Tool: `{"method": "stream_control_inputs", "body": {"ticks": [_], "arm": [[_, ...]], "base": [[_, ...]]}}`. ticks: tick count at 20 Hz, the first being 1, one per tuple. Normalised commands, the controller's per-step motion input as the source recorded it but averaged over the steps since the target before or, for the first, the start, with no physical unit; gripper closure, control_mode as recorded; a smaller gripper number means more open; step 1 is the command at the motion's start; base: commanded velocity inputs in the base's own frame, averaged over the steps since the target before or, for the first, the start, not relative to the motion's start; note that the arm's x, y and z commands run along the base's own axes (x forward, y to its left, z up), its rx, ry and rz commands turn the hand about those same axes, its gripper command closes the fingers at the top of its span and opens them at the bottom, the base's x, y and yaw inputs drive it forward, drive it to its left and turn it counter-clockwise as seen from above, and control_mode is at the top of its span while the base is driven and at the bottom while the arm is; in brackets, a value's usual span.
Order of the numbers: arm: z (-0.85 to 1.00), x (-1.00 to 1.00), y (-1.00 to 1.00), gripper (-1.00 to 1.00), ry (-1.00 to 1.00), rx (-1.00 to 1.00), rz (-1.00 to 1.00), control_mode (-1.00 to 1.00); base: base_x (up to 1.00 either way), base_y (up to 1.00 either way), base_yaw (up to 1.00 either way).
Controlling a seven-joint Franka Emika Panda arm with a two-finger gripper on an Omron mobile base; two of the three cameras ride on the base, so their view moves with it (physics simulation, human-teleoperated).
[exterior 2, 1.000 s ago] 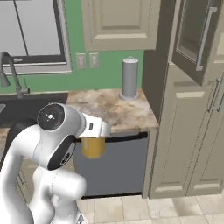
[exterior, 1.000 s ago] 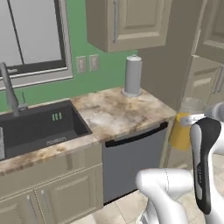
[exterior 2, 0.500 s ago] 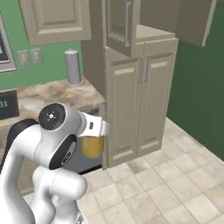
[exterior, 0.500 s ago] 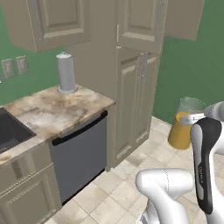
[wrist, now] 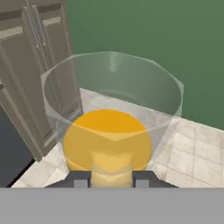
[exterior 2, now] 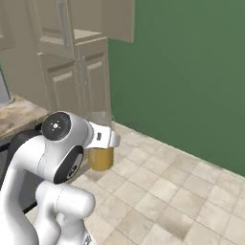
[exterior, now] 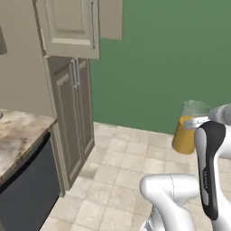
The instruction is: There is a tray on the dining counter. Grab the cup, mug, and pitcher and place them on the tray. The pitcher may be placed next to the tray if it cannot fit the tray.
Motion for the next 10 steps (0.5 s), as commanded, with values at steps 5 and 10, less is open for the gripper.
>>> {"method": "stream_control_inputs", "body": {"ticks": [5, 10], "arm": [[0.00, 0.00, 0.00, 1.00, 0.00, 0.00, 0.00, 1.00], [0.00, 0.00, 0.00, 1.00, 0.00, 0.00, 0.00, 1.00]], "base": [[0.08, 0.17, -0.82], [0.37, 0.32, -0.82]]}}
